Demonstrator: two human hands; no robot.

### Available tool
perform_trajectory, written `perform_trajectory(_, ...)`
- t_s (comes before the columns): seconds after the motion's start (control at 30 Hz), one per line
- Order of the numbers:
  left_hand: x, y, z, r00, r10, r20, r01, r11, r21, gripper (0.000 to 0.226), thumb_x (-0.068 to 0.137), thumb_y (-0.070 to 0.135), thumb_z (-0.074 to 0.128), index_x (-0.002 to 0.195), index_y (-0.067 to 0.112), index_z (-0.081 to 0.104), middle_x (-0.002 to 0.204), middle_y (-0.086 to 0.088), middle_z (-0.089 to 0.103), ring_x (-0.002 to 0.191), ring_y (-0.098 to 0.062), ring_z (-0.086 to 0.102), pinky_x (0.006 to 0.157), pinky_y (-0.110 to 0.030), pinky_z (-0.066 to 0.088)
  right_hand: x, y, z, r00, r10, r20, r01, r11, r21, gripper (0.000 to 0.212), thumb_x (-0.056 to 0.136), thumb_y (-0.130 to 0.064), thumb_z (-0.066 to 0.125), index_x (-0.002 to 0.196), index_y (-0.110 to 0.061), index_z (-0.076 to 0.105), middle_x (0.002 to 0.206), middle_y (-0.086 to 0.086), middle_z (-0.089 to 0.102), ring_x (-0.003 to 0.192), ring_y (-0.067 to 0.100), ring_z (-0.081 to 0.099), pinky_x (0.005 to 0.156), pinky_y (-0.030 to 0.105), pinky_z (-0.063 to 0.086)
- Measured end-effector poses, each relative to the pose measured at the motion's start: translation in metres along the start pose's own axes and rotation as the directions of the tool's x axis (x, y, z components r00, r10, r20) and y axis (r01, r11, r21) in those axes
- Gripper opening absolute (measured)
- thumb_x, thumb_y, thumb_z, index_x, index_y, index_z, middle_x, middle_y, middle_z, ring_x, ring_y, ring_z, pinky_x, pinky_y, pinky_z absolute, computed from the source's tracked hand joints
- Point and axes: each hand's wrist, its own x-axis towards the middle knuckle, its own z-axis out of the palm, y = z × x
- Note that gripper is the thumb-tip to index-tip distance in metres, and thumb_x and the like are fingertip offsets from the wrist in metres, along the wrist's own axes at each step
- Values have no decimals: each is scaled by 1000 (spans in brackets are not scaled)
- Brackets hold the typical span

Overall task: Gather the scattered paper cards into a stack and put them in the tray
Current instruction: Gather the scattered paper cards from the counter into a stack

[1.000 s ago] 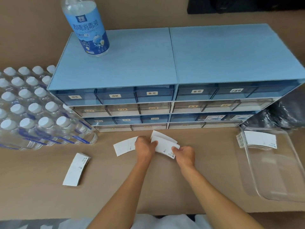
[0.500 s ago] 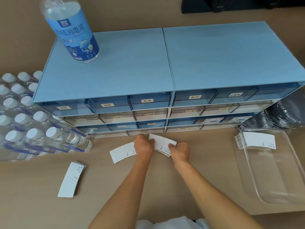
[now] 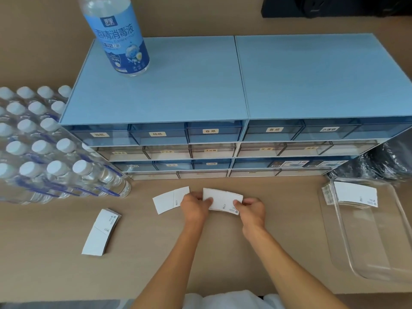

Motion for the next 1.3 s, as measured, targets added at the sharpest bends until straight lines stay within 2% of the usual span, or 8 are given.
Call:
perform_trajectory(0.13,-21,-29,-17,999,-28,-40,23,991,-132,16,80,16,78,70,14,65,70,-1,66,64,-18,61,54,-23,42,-16,7,-1,989,-3,150,4,1000,-5,7,79,-1,75,76,0,69,70,10,67,63,21,59,61,28,48)
perform_trajectory(0.3,-32,-57,-42,988,-65,-140,30,971,-235,11,81,15,75,76,10,68,69,1,68,61,-11,61,55,-25,42,-38,5,24,964,-67,258,108,983,-149,9,80,-4,71,83,3,68,74,9,68,66,19,60,66,31,48)
perform_trajectory(0.43,-19,-57,-65,965,-85,-246,28,973,-229,41,78,12,75,48,19,48,46,8,49,51,-19,45,52,-30,41,-47,-9,60,940,-104,325,199,942,-272,10,80,-8,70,72,-6,65,75,10,70,66,20,61,62,30,49)
perform_trajectory(0.53,-3,-52,-84,947,-138,-291,83,978,-193,16,80,18,77,73,5,70,85,-14,72,86,-30,63,86,-40,53,-47,-18,84,926,-89,367,230,903,-362,29,78,-8,70,54,-11,54,61,6,56,51,16,48,45,22,34)
perform_trajectory(0.6,8,-51,-93,941,-152,-301,107,981,-163,24,79,19,78,85,-4,73,99,-22,72,102,-35,64,93,-42,51,-47,-22,97,925,-93,368,247,884,-396,39,76,-6,71,46,-13,47,53,3,49,43,13,41,39,20,29)
perform_trajectory(0.83,25,-44,-103,939,-226,-261,182,966,-181,24,80,14,75,90,-8,73,106,-26,69,95,-37,67,81,-34,52,-44,-33,122,940,-62,335,229,843,-486,17,75,-9,73,67,-6,59,75,11,59,63,23,56,54,23,39)
perform_trajectory(0.93,28,-42,-104,935,-256,-246,207,956,-210,27,81,13,75,100,-6,71,105,-23,72,95,-35,68,69,-27,44,-43,-34,128,945,-74,319,233,837,-496,32,73,-6,72,55,-13,47,71,9,56,59,22,53,47,21,36)
perform_trajectory(1.3,34,-49,-111,951,-213,-223,190,974,-119,27,74,13,81,95,1,69,98,-16,72,98,-34,67,79,-33,54,-38,-26,126,940,-49,338,200,882,-426,22,72,-2,76,66,-10,56,67,4,60,62,22,59,49,21,40)
